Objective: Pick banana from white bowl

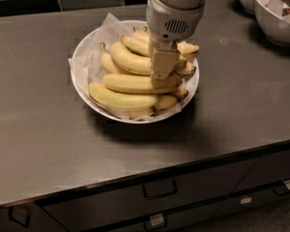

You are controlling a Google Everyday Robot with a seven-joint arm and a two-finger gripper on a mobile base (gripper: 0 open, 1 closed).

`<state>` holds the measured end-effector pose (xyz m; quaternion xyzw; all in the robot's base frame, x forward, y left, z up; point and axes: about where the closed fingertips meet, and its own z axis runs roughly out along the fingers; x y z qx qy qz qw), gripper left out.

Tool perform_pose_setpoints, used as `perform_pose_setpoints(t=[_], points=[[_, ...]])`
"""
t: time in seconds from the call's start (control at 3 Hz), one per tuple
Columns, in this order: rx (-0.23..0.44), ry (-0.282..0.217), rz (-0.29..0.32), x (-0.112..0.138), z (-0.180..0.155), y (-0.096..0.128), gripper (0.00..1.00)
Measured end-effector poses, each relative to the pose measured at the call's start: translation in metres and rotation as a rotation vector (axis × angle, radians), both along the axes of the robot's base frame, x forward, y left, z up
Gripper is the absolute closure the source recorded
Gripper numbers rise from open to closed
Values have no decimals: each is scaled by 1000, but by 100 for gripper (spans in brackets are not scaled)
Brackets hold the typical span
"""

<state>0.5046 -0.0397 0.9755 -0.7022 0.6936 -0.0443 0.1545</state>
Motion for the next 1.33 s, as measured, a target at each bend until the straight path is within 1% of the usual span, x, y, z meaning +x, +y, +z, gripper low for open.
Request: perform_pose_setpoints(t=[0.33,0.67,1.0,1.33], points=[[-6,6,-2,1,-6,0,46],[-6,6,-2,1,-6,0,64],[-6,6,-2,1,-6,0,88],[-6,6,-2,1,-5,0,100]])
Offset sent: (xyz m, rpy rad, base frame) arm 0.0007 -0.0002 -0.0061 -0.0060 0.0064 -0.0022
